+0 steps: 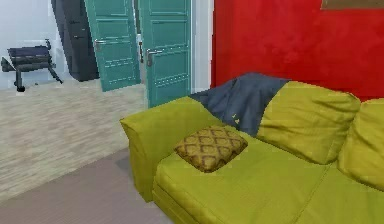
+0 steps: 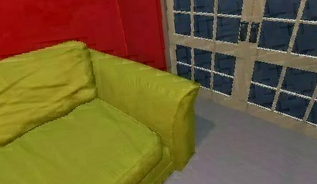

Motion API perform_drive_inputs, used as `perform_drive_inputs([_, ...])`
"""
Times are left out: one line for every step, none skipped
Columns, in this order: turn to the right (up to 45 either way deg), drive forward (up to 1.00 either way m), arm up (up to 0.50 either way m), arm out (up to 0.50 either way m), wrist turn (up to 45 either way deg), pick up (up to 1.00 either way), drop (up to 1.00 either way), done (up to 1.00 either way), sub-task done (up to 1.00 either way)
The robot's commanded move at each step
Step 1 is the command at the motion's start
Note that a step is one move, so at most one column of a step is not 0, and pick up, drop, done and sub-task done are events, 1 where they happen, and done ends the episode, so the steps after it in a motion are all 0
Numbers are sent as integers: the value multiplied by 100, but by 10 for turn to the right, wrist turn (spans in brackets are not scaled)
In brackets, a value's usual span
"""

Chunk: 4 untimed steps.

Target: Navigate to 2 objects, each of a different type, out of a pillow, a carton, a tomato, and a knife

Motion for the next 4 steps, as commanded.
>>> perform_drive_inputs([-450, 0, 0, 0, 0, 0, 0, 0, 0])
perform_drive_inputs([-450, 0, 0, 0, 0, 0, 0, 0, 0])
perform_drive_inputs([-420, 0, 0, 0, 0, 0, 0, 0, 0])
perform_drive_inputs([0, 20, 0, 0, 0, 0, 0, 0, 0])
